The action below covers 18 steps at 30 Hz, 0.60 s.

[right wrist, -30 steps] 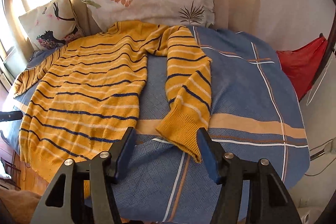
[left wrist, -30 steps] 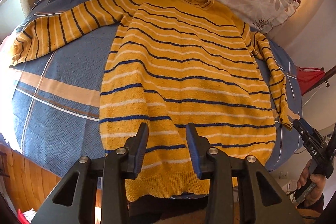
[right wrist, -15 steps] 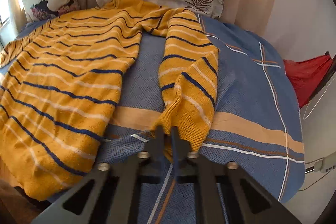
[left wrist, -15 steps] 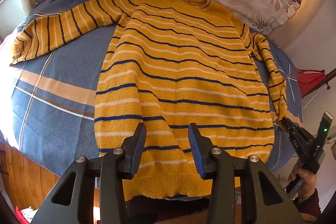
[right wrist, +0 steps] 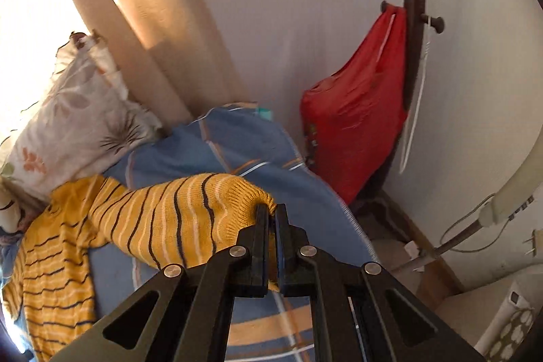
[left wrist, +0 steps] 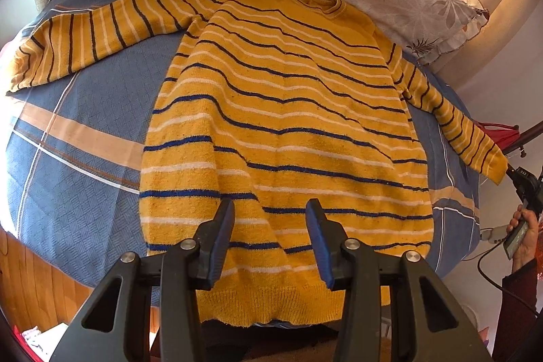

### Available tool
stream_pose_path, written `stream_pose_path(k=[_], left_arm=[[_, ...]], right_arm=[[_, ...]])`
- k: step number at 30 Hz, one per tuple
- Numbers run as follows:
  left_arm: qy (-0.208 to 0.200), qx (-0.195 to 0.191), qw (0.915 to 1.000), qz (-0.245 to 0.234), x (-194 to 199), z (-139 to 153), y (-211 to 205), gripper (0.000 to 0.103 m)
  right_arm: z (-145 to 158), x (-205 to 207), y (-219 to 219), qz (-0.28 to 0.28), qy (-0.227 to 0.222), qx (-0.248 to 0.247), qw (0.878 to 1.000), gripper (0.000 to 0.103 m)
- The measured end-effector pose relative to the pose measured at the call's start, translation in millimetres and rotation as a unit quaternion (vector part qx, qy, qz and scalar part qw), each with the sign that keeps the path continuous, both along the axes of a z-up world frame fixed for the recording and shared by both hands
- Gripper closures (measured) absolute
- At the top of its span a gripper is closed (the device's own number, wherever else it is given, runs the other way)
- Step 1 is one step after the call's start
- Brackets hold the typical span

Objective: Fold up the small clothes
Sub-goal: 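Grasp the other sleeve cuff with the right gripper and fold it across the body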

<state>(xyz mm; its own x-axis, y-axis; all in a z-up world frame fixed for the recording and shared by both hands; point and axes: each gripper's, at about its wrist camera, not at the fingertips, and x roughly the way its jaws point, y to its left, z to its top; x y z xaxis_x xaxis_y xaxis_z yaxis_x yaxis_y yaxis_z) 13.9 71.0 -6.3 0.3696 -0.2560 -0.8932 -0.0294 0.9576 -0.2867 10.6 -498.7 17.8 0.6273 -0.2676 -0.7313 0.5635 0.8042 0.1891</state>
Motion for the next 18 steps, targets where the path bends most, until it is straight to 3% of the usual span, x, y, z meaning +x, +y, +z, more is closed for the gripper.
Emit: stream_pose_path(k=[5,8,12,18], left_arm=[[0.004,-0.004,0.9998,0.02,3,-1,19,0.061],[0.003,-0.012,0.9994,0.031,7,-3,36,0.061],[0.004,-0.028,0.9988,0.04,18,-6,61,0.061],[-0.009,-0.037,0.9984,0.041,35,-3,104,0.061]], right_arm=[[13,29,-18,-0.032,0.009,-0.009,0.999,0.1],[32,52,4,0.006,-0.017,0.041,0.999,0.1],[53,95,73,0.101,-0.054,0.119,0.986,0.099],[60,190,234,0.25,-0.059,0.211,0.943,0.099]])
